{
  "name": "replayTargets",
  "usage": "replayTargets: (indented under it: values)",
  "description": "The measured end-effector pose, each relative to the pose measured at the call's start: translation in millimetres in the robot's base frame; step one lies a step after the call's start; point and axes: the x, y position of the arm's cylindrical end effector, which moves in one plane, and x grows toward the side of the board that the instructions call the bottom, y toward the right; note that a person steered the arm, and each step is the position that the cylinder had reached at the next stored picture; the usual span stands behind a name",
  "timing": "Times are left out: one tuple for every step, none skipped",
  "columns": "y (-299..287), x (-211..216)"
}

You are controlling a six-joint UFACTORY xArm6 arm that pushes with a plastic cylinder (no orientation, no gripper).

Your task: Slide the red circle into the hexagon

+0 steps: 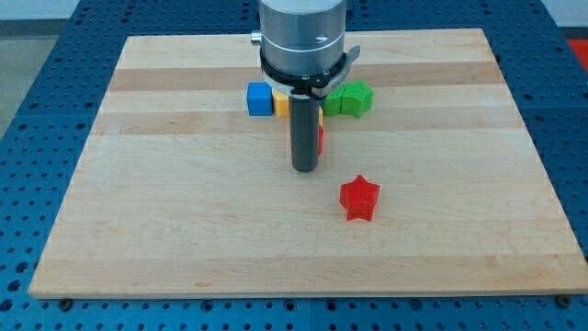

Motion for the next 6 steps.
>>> replayTargets:
  values:
    - [0.0,-0.1]
    - [0.0,-2.0]
    - [0.0,-4.7]
    - [0.0,-1.8]
    - [7.0,3.7]
    - [31.7,3.7]
